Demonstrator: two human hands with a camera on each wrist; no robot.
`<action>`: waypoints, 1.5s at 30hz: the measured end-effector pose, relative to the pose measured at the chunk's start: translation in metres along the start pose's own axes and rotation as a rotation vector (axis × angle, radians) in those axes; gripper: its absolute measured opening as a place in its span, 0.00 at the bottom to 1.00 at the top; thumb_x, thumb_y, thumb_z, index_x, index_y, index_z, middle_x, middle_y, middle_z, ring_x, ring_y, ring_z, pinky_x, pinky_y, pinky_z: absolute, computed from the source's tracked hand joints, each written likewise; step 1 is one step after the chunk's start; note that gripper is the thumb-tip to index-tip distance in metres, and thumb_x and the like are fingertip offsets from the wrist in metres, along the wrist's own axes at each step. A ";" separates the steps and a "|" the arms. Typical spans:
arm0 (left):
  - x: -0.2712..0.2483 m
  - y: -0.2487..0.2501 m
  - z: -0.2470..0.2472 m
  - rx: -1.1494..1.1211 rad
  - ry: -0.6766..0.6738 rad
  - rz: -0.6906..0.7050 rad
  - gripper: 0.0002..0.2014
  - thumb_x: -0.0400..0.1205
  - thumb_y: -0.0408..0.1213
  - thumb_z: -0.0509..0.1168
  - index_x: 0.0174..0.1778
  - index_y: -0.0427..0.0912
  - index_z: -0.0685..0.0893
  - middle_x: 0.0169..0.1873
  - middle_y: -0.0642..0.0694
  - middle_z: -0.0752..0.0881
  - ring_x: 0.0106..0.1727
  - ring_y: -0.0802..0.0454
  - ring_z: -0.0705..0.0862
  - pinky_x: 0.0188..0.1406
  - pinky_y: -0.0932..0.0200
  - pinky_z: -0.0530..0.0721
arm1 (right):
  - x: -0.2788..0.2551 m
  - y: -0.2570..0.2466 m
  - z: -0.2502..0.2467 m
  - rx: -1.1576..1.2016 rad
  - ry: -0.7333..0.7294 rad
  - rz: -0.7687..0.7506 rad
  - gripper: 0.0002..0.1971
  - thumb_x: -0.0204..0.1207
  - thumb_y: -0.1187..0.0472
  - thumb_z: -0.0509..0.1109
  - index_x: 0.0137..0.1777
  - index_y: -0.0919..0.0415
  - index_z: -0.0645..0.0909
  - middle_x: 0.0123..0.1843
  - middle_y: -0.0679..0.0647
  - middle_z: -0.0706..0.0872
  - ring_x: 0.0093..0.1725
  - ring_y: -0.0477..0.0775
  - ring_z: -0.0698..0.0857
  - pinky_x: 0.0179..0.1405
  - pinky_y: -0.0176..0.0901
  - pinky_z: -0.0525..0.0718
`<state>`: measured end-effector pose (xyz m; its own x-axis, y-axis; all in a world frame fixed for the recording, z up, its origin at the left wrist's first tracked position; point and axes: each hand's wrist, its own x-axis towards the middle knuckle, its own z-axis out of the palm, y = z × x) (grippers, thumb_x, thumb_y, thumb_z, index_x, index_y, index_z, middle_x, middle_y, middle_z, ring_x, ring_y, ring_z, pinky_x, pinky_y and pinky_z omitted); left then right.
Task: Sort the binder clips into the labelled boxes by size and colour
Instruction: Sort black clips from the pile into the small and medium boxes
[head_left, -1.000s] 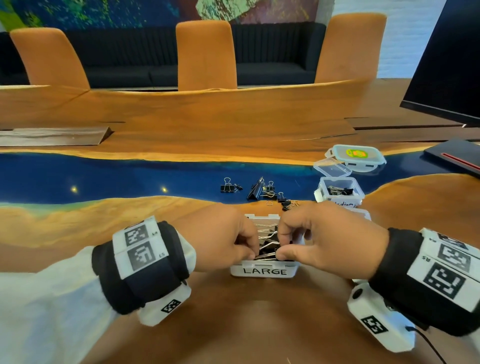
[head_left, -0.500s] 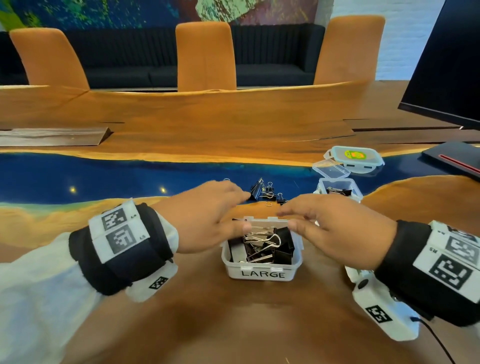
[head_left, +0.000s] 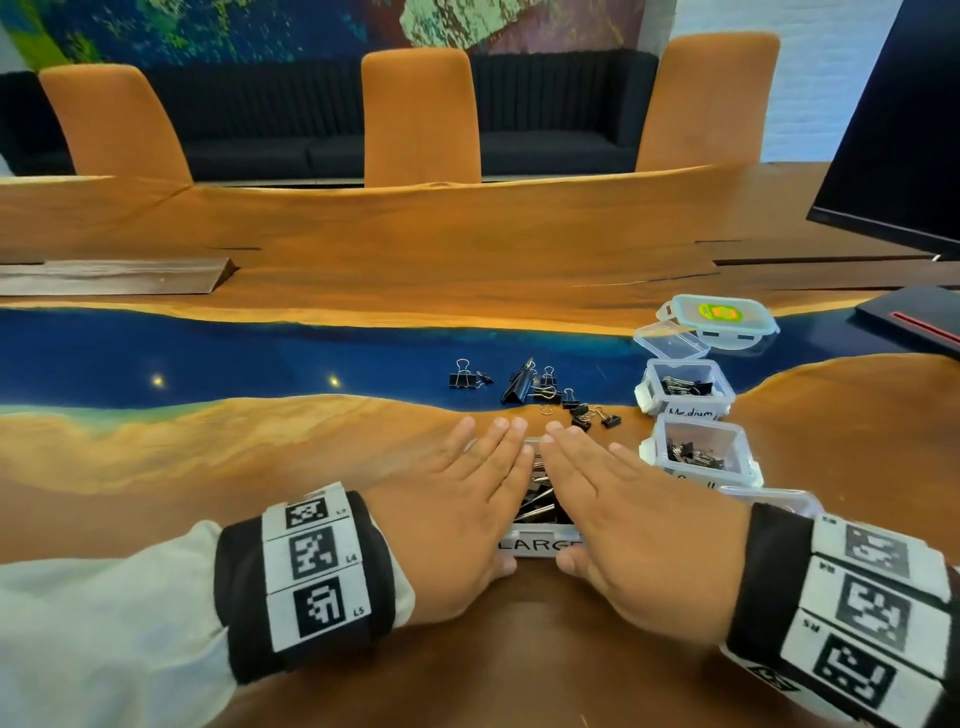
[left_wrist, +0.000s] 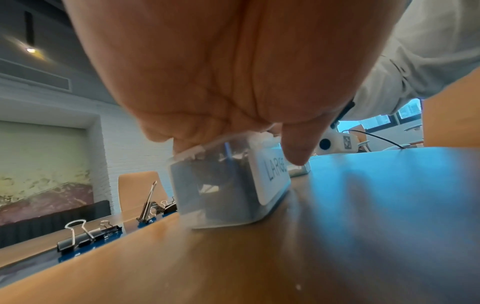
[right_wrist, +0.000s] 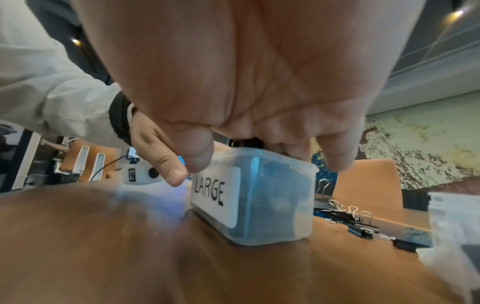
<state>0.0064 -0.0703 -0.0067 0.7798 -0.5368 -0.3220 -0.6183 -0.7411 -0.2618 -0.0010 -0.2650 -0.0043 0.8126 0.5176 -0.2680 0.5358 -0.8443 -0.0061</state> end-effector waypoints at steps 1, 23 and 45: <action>0.000 0.000 0.000 0.000 0.007 0.003 0.42 0.91 0.56 0.49 0.85 0.37 0.28 0.84 0.38 0.24 0.84 0.42 0.23 0.83 0.45 0.23 | 0.001 -0.001 0.001 0.007 -0.008 0.005 0.44 0.87 0.40 0.55 0.85 0.56 0.26 0.87 0.54 0.26 0.86 0.52 0.30 0.85 0.49 0.36; 0.005 -0.012 0.002 -0.149 -0.004 -0.060 0.48 0.85 0.69 0.45 0.85 0.39 0.27 0.83 0.41 0.23 0.85 0.46 0.23 0.87 0.45 0.34 | 0.018 0.024 -0.014 0.397 -0.158 0.048 0.37 0.90 0.46 0.52 0.87 0.52 0.32 0.87 0.44 0.27 0.87 0.44 0.35 0.86 0.42 0.43; -0.004 -0.017 0.001 -0.144 -0.028 0.130 0.46 0.81 0.75 0.46 0.84 0.59 0.25 0.83 0.45 0.21 0.83 0.47 0.20 0.87 0.43 0.32 | 0.016 0.024 -0.041 0.364 -0.166 0.187 0.29 0.87 0.54 0.62 0.84 0.46 0.55 0.56 0.53 0.87 0.53 0.53 0.86 0.60 0.52 0.84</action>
<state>0.0140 -0.0556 -0.0019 0.6902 -0.6219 -0.3700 -0.6915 -0.7175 -0.0839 0.0339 -0.2712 0.0309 0.8241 0.3471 -0.4477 0.2433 -0.9306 -0.2736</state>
